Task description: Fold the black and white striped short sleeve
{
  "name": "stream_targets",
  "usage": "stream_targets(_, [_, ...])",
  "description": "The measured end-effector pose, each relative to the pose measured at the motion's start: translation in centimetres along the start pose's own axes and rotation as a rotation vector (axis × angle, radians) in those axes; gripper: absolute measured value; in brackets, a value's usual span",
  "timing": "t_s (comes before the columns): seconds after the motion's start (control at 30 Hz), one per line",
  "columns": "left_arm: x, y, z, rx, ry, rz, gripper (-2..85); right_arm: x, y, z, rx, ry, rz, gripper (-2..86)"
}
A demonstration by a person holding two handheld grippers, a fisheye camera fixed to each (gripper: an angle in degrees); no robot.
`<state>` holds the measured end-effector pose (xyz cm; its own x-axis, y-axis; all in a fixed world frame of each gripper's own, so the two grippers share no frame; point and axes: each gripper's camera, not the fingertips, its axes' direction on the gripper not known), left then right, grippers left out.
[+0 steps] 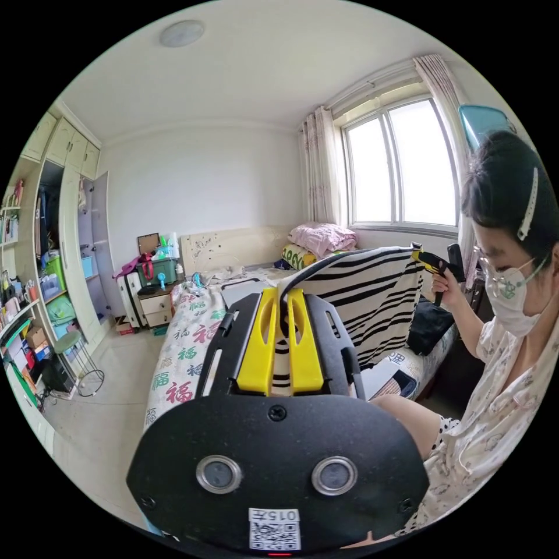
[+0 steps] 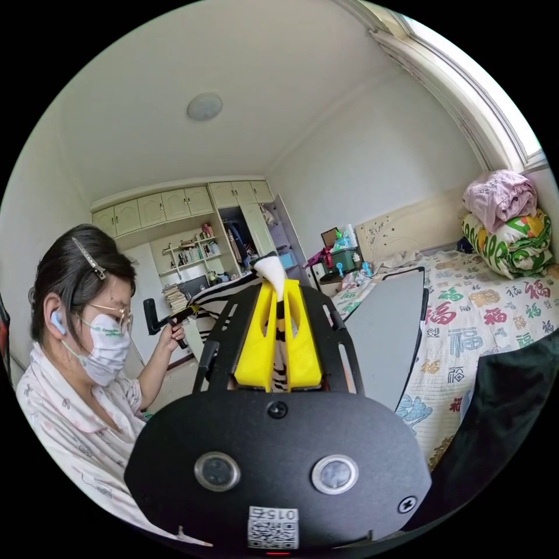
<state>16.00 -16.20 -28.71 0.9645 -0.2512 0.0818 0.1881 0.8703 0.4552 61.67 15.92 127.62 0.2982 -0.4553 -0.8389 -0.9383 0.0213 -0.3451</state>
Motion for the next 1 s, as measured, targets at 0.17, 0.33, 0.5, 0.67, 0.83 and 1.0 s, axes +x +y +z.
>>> stream_targets(0.17, [-3.4,0.0,8.6,-0.05,0.091,-0.017,1.2,6.0,-0.4,5.0,-0.067,0.098,0.017,0.9])
stream_targets(0.33, [-7.7,4.0,26.5,-0.206,0.063,-0.095,1.6,22.2,3.3,19.7,-0.291,0.414,0.154,2.7])
stream_targets(0.5, [-10.5,11.4,40.1,-0.314,0.042,-0.323,2.7,31.8,7.6,26.4,-0.448,0.554,0.22,6.3])
stream_targets(0.67, [-3.7,16.0,41.6,-0.356,0.329,-0.075,6.8,26.7,12.8,26.0,-0.705,0.16,-0.15,7.6])
stream_targets(0.83, [4.0,19.5,45.4,-0.586,0.385,0.182,11.5,24.2,19.3,22.1,-0.819,-0.001,-0.367,9.6])
stream_targets(1.0, [8.2,20.7,49.7,-0.725,0.443,0.278,11.8,26.2,22.7,20.6,-0.974,-0.073,-0.305,12.5])
